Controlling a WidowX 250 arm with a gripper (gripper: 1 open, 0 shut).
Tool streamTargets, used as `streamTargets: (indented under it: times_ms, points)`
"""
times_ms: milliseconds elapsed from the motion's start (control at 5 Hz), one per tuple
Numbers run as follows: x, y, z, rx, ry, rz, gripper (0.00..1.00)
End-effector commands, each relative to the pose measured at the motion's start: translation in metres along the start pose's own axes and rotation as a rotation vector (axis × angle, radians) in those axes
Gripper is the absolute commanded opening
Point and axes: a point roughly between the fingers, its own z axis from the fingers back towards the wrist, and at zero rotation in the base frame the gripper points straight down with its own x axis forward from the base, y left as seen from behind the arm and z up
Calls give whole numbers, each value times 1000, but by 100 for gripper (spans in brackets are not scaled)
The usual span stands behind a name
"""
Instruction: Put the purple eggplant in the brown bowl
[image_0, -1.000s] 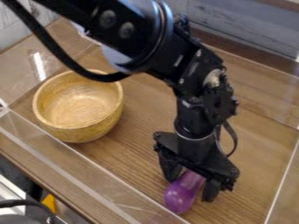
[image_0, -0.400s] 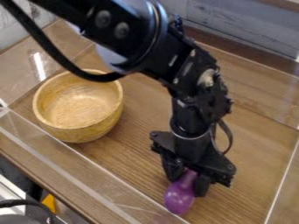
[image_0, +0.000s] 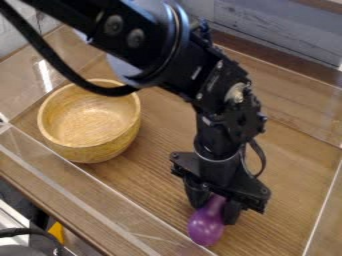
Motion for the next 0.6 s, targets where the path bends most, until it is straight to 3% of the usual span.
streamTargets:
  times_ms: [0, 400]
  points:
    - [4, -1, 0, -2, -9, -16, 0]
    - [10, -7, 38, -10, 3, -161, 0]
